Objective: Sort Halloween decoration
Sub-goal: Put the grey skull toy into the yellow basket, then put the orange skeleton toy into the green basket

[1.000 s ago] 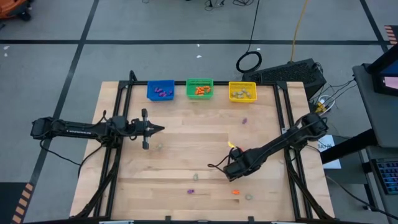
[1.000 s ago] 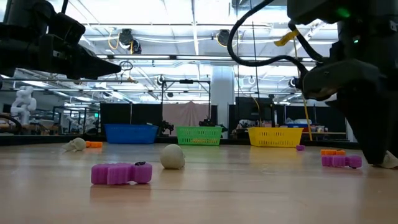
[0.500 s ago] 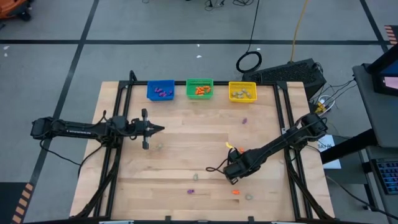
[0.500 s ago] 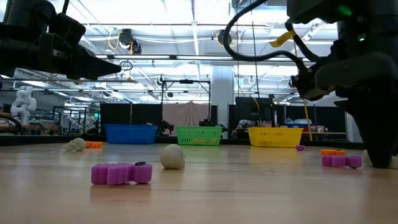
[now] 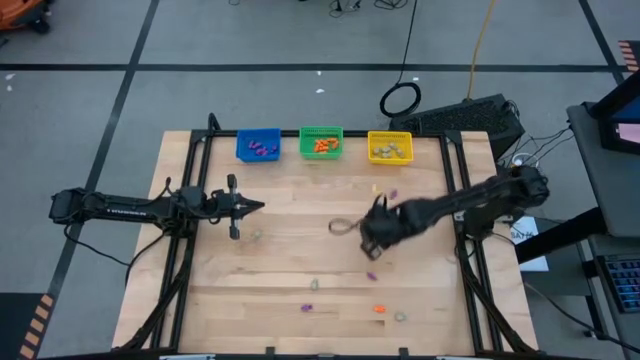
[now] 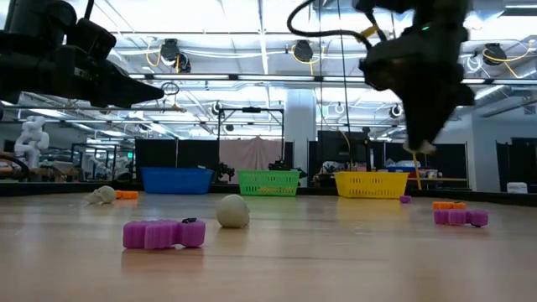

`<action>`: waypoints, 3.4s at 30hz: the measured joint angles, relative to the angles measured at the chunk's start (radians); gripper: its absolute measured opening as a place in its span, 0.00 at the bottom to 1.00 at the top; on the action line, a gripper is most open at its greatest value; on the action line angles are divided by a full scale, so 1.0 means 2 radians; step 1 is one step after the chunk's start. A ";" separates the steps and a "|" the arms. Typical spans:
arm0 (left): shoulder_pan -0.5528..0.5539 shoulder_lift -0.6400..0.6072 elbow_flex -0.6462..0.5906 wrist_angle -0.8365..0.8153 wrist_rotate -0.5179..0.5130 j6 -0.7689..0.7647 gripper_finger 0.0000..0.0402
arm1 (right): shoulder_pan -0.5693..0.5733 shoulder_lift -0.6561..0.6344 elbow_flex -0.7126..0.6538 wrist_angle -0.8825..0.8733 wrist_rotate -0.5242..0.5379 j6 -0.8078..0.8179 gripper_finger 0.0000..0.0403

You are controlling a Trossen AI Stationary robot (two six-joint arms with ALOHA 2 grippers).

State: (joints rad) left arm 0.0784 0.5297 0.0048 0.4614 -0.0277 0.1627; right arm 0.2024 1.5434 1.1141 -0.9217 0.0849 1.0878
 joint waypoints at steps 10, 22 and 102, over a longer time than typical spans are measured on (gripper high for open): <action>0.000 0.000 0.000 0.000 -0.001 -0.013 0.02 | -0.220 -0.035 0.000 -0.005 0.027 -0.213 0.10; 0.000 0.000 0.000 0.000 -0.002 -0.014 0.02 | -0.428 0.005 0.042 0.047 0.023 -0.387 0.10; 0.072 0.345 0.247 -0.482 -0.076 -0.220 0.34 | -0.219 -0.136 -0.221 0.540 0.053 -0.537 0.00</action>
State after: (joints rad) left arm 0.2221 1.2203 0.4984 -0.5029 -0.1787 -0.2768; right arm -0.2353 1.2713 0.6727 0.1585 0.1912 0.0147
